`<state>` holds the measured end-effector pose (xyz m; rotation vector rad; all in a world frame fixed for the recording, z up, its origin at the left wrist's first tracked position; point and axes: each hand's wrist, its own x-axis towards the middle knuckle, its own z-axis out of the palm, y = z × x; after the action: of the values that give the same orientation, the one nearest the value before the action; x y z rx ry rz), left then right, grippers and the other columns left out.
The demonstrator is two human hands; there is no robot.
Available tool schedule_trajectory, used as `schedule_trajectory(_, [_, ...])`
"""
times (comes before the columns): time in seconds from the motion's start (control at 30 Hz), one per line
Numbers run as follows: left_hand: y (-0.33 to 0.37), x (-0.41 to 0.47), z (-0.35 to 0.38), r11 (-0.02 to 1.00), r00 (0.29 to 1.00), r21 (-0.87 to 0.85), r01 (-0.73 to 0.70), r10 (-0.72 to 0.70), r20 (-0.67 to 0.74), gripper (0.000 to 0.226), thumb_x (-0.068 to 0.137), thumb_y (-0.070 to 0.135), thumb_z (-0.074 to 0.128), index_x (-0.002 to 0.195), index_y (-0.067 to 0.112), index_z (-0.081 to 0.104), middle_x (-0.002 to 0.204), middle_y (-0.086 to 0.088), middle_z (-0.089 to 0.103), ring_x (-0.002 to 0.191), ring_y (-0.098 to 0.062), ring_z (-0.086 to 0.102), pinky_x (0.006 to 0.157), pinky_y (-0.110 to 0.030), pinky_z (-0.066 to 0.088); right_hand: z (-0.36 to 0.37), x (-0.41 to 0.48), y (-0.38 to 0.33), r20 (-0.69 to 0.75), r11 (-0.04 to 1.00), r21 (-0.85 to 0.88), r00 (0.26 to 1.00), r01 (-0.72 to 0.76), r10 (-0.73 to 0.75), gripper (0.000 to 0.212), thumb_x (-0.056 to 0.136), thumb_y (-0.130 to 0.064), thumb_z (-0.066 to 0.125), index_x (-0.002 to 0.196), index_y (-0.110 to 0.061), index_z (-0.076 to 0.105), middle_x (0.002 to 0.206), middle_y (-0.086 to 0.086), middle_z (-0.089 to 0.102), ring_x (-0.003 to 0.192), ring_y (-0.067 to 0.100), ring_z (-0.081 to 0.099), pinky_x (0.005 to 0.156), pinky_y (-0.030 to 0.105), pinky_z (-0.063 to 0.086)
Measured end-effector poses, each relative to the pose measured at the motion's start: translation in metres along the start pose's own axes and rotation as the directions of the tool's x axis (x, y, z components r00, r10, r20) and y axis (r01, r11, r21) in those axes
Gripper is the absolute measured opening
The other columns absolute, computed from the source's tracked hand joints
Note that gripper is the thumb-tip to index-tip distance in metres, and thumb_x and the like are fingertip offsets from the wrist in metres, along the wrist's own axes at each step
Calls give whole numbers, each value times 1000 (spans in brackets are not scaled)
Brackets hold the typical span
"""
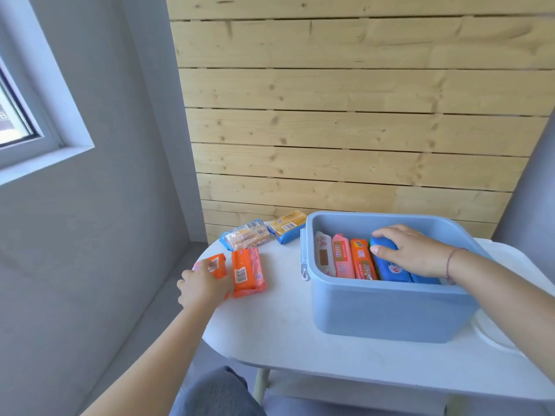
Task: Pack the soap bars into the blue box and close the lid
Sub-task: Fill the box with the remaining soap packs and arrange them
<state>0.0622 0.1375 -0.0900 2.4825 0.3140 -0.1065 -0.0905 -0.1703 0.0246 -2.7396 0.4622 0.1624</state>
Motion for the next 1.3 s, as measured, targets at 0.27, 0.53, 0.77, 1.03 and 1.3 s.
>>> schedule_trajectory(0.27, [80,-79,-51,660,965,-709,-249,229,-126,61,66,36,59,125,28,48,123,-4,52,103,-23,61,83,-43,55,-29,-9,-24,-299,826,527,954,198,-38,28,95,-27,49,120,-18,56,129,7,58,110,17,58,92,26,43])
schedule_trajectory(0.53, [217,-197,-1,478,693,-839,-259,697,183,51,72,27,70,119,25,50,116,-11,60,95,-25,67,71,-34,58,-69,-28,-7,-389,761,620,917,190,88,51,84,-37,60,128,-18,45,114,4,65,100,23,66,86,41,56])
schedule_trajectory(0.77, [221,-207,63,436,264,-262,-861,823,502,40,95,36,35,130,23,48,139,-2,46,130,-22,38,110,-50,25,-68,-32,68,-413,975,38,885,-221,217,63,77,-32,60,136,-30,40,129,6,60,115,30,57,86,31,44])
schedule_trajectory(1.03, [216,-200,73,182,98,-52,-982,726,681,45,99,36,16,121,21,53,138,3,46,131,-22,32,107,-60,21,-31,-19,75,-410,926,-199,885,-322,219,36,84,-34,53,117,-18,49,116,11,57,106,33,57,74,33,40])
schedule_trajectory(1.3, [203,-195,58,280,169,-103,-955,793,586,44,97,38,26,103,13,62,115,-10,62,112,-29,49,98,-44,38,-27,-19,61,-247,808,-497,944,-317,219,37,95,-39,38,113,-20,63,130,8,43,122,29,42,98,34,34])
